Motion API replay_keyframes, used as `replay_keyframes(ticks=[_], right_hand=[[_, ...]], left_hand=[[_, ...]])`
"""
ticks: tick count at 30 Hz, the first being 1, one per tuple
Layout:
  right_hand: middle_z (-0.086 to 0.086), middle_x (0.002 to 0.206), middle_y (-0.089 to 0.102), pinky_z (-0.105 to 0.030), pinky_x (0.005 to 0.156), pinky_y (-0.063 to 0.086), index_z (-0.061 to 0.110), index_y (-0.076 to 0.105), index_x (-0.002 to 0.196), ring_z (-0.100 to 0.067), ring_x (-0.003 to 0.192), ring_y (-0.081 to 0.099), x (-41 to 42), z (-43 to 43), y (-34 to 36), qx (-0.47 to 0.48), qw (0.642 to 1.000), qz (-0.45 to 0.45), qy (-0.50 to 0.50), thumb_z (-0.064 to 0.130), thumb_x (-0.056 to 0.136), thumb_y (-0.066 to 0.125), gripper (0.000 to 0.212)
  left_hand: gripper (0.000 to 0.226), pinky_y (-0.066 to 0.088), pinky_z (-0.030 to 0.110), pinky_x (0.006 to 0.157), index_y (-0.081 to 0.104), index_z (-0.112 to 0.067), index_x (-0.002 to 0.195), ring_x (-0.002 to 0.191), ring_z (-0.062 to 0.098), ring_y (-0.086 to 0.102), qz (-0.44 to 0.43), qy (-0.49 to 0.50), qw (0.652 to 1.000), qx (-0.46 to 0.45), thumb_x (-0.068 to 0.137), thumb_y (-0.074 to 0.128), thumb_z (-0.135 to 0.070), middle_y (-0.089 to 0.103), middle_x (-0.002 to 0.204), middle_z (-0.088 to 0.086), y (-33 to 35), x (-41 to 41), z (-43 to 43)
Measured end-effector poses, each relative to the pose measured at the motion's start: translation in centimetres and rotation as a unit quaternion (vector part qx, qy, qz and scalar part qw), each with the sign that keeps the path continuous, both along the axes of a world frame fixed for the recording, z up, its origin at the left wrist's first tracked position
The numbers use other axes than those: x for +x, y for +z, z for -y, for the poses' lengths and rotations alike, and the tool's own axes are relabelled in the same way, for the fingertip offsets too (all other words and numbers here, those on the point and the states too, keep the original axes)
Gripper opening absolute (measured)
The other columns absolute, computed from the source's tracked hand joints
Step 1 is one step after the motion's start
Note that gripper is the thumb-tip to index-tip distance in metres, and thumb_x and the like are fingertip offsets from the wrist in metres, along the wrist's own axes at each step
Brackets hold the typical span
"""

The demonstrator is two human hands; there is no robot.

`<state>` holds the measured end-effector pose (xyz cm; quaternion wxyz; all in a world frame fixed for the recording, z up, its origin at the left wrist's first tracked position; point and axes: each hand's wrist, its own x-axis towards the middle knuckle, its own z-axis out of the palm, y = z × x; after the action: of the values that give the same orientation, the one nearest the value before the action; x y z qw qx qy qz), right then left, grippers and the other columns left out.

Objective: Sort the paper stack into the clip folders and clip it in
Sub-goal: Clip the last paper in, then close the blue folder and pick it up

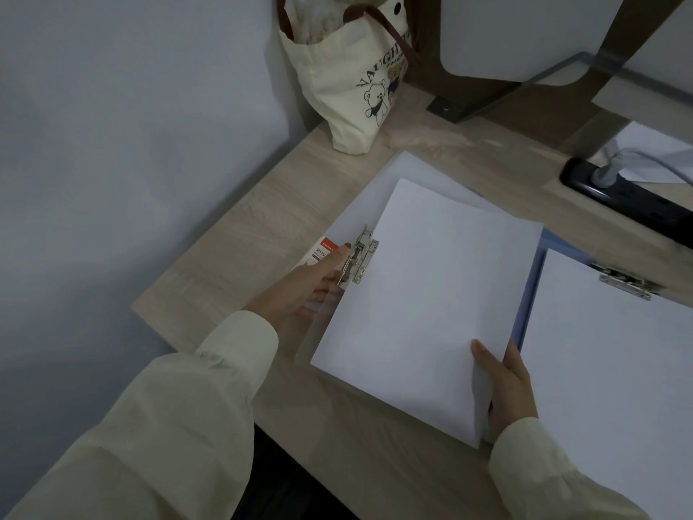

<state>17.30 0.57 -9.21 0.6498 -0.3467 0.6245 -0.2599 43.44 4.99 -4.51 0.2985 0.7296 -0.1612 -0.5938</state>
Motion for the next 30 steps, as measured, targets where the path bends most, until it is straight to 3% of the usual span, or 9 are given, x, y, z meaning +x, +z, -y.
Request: replay_keyframes(ticks=[4, 8, 11, 15, 18, 22, 24, 26, 30], right_hand=[[-0.006, 0.126, 0.058, -0.055, 0.102, 0.039, 0.029, 0.052, 0.123, -0.035, 0.113, 0.053, -0.1, 0.0, -0.2, -0.001, 1.000, 0.003, -0.004, 0.018, 0.087, 0.057, 0.039], [-0.005, 0.126, 0.058, -0.054, 0.102, 0.039, 0.029, 0.051, 0.124, -0.034, 0.113, 0.053, -0.2, 0.1, -0.3, -0.006, 1.000, 0.005, 0.000, 0.018, 0.087, 0.057, 0.039], [-0.005, 0.127, 0.058, -0.054, 0.102, 0.040, 0.027, 0.050, 0.127, -0.034, 0.112, 0.054, -0.2, 0.1, -0.5, -0.006, 1.000, 0.008, 0.002, 0.017, 0.088, 0.056, 0.040], [-0.008, 0.125, 0.059, -0.056, 0.101, 0.040, 0.027, 0.052, 0.124, -0.035, 0.111, 0.054, -0.2, 0.1, -0.7, -0.010, 1.000, 0.002, 0.004, 0.017, 0.087, 0.056, 0.038], [-0.007, 0.126, 0.059, -0.056, 0.102, 0.040, 0.027, 0.052, 0.125, -0.035, 0.113, 0.053, -0.1, 0.2, -0.9, -0.008, 1.000, 0.004, 0.000, 0.018, 0.087, 0.057, 0.040], [-0.007, 0.127, 0.058, -0.058, 0.102, 0.038, 0.027, 0.051, 0.127, -0.037, 0.115, 0.052, -0.3, 0.1, -1.1, -0.004, 1.000, 0.010, -0.005, 0.020, 0.086, 0.058, 0.041], [-0.007, 0.125, 0.059, -0.057, 0.102, 0.039, 0.027, 0.053, 0.124, -0.035, 0.114, 0.054, -0.4, 0.1, -1.2, -0.009, 1.000, 0.010, -0.002, 0.019, 0.086, 0.058, 0.039], [-0.007, 0.124, 0.060, -0.056, 0.102, 0.040, 0.026, 0.053, 0.123, -0.035, 0.112, 0.054, -0.3, 0.2, -1.0, -0.010, 1.000, 0.009, 0.001, 0.019, 0.086, 0.058, 0.038], [-0.007, 0.122, 0.058, -0.048, 0.102, 0.041, 0.023, 0.050, 0.118, -0.031, 0.110, 0.054, -0.3, 0.3, -0.3, -0.027, 0.999, -0.014, 0.030, 0.018, 0.087, 0.057, 0.032]], left_hand=[[0.042, 0.040, 0.027, 0.070, 0.052, -0.024, 0.104, 0.095, 0.011, 0.052, -0.010, 0.008, 1.000, -0.014, 0.086, 0.036, -0.059, 0.056, 0.101, -0.007, 0.3, -0.2, 0.0], [0.032, 0.043, 0.027, 0.070, 0.055, -0.025, 0.105, 0.101, 0.012, 0.054, -0.010, 0.011, 0.999, -0.029, 0.088, 0.046, -0.050, 0.059, 0.104, -0.006, 0.3, -0.3, -0.1], [0.029, 0.050, 0.014, 0.059, 0.062, -0.018, 0.111, 0.088, 0.004, 0.060, 0.008, 0.008, 0.998, -0.062, 0.091, 0.051, -0.035, 0.066, 0.100, -0.006, 0.0, -0.4, -0.7], [0.027, 0.050, 0.021, 0.083, 0.066, -0.009, 0.110, 0.098, 0.009, 0.062, 0.067, 0.014, 0.993, -0.094, 0.090, 0.054, -0.023, 0.068, 0.105, -0.002, -1.1, -0.6, -0.9], [0.020, 0.043, 0.013, 0.074, 0.065, -0.009, 0.105, 0.090, 0.008, 0.058, 0.110, 0.027, 0.988, -0.107, 0.090, 0.054, -0.017, 0.064, 0.093, -0.007, -1.6, -1.2, -0.6], [0.020, 0.043, 0.020, 0.083, 0.064, -0.008, 0.105, 0.100, 0.017, 0.059, 0.135, 0.040, 0.983, -0.114, 0.090, 0.055, -0.017, 0.065, 0.101, 0.002, -2.3, -1.6, -0.9], [0.022, 0.045, 0.008, 0.071, 0.064, -0.006, 0.107, 0.091, 0.010, 0.060, 0.140, 0.045, 0.983, -0.112, 0.090, 0.054, -0.016, 0.064, 0.098, 0.001, -2.6, -1.6, -1.0], [0.022, 0.045, 0.005, 0.065, 0.063, -0.006, 0.108, 0.083, 0.002, 0.057, 0.132, 0.044, 0.984, -0.108, 0.091, 0.053, -0.015, 0.063, 0.096, -0.001, -2.4, -1.6, -0.9], [0.026, 0.045, 0.031, 0.096, 0.063, -0.012, 0.109, 0.101, 0.016, 0.060, 0.126, 0.030, 0.987, -0.093, 0.090, 0.054, -0.026, 0.066, 0.108, 0.002, -2.4, -1.8, -1.1]])
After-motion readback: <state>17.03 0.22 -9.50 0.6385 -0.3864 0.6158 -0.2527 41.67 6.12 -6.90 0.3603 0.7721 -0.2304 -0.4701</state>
